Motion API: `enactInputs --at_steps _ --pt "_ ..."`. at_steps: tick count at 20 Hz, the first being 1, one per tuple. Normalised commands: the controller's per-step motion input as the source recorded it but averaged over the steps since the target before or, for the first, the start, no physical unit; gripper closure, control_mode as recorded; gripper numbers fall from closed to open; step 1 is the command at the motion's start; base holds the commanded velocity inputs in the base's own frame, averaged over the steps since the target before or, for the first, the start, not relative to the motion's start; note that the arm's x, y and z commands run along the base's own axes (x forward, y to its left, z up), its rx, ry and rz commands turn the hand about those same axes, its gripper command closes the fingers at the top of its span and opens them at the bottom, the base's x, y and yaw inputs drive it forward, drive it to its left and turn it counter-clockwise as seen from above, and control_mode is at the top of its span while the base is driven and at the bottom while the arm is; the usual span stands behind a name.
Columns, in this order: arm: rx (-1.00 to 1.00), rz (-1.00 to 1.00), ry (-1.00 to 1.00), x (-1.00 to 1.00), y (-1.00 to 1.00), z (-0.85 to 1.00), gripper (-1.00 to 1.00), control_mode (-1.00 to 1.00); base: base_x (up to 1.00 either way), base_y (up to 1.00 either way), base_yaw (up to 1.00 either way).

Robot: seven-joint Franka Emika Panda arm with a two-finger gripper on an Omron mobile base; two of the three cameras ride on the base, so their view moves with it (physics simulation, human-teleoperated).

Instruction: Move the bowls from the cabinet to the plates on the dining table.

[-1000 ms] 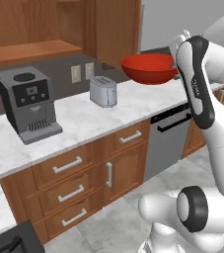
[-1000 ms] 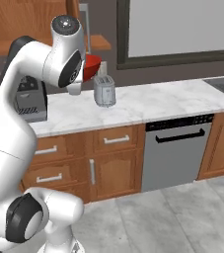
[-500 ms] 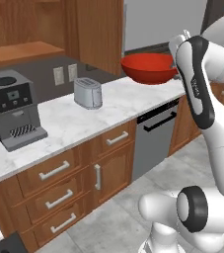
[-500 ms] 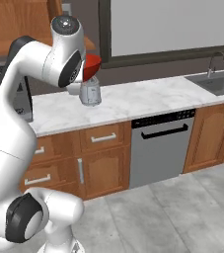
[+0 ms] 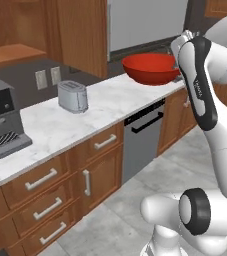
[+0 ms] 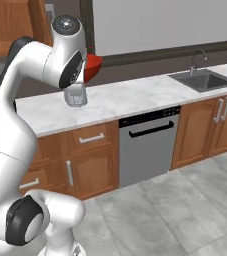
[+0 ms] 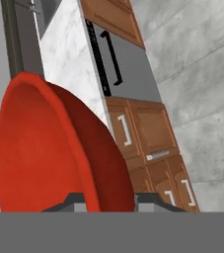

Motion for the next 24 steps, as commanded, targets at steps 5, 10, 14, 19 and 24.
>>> enactInputs --at_steps 5,10,14,19,24 --pt "0.00 0.00 0.00 0.00 0.00 0.00 1.00 1.00 0.00 0.00 -0.25" --pt "0.00 0.00 0.00 0.00 0.00 0.00 1.00 1.00 0.00 0.00 -0.25" --pt "0.00 0.00 0.00 0.00 0.00 0.00 1.00 1.00 0.00 0.00 -0.25" --pt "0.00 0.00 0.00 0.00 0.00 0.00 1.00 1.00 0.00 -0.01 -0.23" --pt "0.00 0.00 0.00 0.00 0.00 0.00 1.00 1.00 0.00 0.00 -0.24"
